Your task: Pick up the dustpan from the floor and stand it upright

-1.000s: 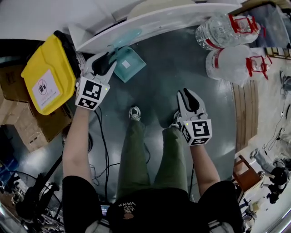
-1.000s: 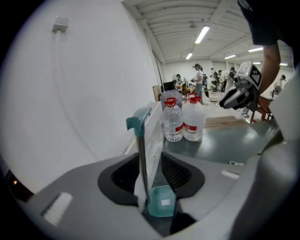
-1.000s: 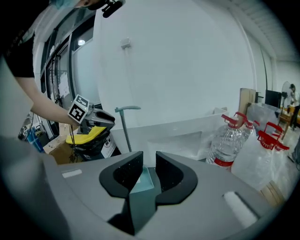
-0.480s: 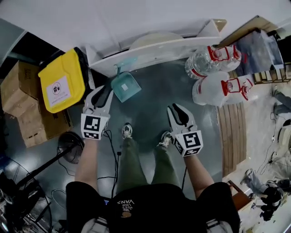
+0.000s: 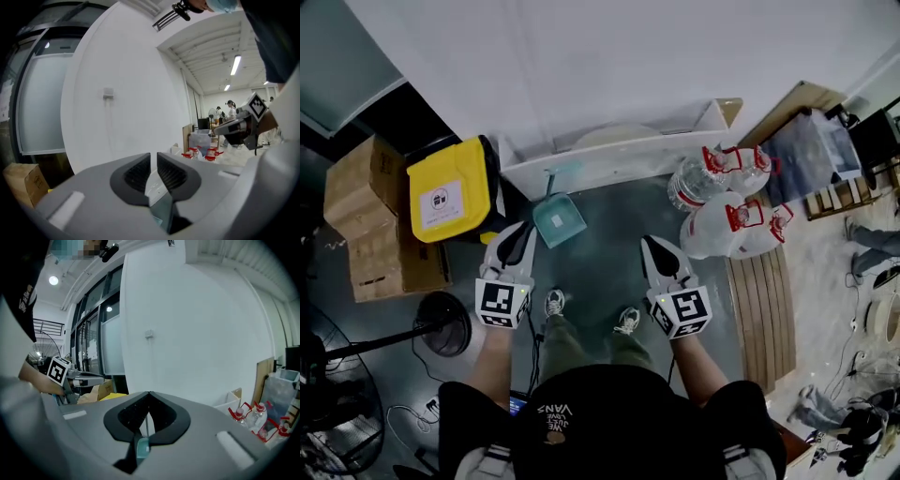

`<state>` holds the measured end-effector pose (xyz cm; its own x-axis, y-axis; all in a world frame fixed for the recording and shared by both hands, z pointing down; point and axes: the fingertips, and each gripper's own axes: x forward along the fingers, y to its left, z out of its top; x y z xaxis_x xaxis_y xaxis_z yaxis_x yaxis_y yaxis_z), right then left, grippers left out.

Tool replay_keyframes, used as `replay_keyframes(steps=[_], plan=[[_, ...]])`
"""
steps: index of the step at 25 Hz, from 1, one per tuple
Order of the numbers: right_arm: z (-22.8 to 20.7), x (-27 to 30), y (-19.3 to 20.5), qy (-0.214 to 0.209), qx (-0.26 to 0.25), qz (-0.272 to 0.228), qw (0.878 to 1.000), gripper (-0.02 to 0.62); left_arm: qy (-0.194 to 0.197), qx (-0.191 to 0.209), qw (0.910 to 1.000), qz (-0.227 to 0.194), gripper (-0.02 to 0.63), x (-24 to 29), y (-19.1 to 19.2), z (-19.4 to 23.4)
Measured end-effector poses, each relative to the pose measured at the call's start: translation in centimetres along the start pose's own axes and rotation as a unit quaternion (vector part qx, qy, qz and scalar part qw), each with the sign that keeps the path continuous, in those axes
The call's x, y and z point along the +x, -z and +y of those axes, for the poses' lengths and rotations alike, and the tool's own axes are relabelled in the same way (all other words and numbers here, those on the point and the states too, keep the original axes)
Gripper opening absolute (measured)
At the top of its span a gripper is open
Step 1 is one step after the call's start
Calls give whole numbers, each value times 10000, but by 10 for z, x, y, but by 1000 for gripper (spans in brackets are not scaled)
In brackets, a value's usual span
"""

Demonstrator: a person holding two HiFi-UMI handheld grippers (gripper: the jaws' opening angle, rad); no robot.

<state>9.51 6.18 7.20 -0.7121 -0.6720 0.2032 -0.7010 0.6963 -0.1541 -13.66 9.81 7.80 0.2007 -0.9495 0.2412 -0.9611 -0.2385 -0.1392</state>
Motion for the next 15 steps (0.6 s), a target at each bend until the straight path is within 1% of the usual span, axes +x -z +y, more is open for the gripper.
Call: replay_keyframes(steps=[3,7,15], plan=[[6,-15,-16,-80,81,-129,9999,3,-50,-89,9998,-157,83,-15,-21,-15],[9,-31,-26,-241,132,-172,9995,3,-197,-167,9992,-297,52,-33,-40,-32],[18,-55,-33,-553,-56,-227,9982,2,-341,-340,9975,-524,52,-63,-61,-69]])
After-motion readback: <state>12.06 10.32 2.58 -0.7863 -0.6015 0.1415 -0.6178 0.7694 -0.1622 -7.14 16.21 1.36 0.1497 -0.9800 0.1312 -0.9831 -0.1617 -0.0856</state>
